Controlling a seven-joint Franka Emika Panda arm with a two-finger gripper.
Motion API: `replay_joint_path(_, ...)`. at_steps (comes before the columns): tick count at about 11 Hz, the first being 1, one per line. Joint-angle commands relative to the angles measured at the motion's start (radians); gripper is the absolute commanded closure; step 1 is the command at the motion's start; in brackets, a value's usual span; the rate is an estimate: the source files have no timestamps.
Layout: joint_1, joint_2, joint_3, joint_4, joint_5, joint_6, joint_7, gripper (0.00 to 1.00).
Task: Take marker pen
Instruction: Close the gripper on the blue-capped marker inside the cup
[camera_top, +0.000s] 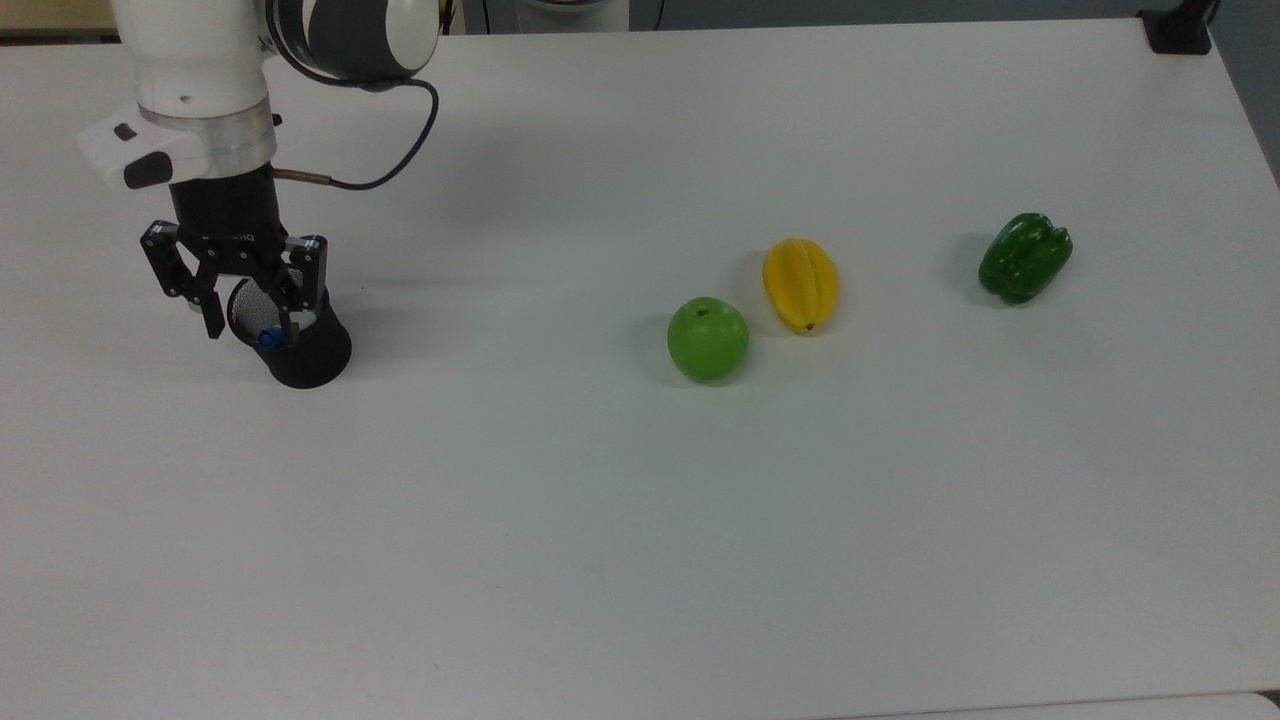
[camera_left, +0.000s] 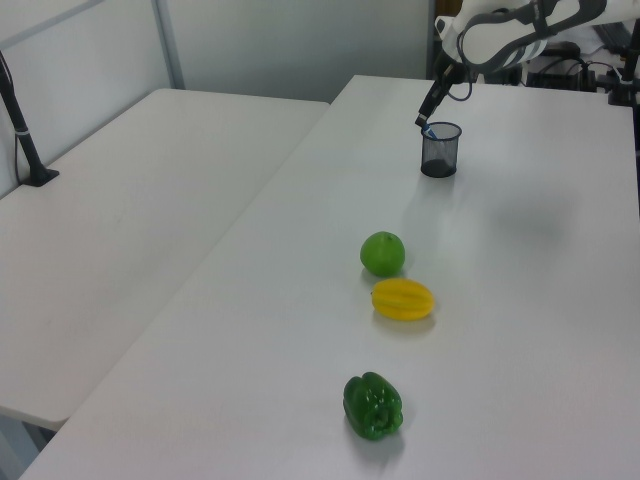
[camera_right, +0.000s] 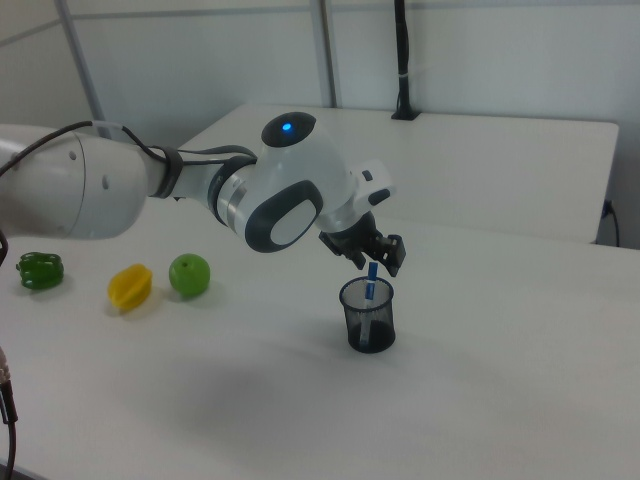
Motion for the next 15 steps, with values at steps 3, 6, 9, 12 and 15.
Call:
replay_joint_path(3, 0.026, 0.012, -0.007, -0.009, 0.02, 0.047, -0.015, 0.65)
replay_joint_path(6, 0.028, 0.005, -0.006, -0.009, 0.02, 0.045, -0.013, 1.0)
replay_joint_path(9, 0.029, -0.001, -0.006, -0.009, 0.02, 0.044, -0.009, 1.0)
replay_joint_path(12, 0.029, -0.031, -0.006, -0.009, 0.021, 0.037, -0.001, 1.0)
replay_joint_path(15, 0.025, -0.074, -0.006, -0.007, 0.021, 0.034, 0.001, 1.0)
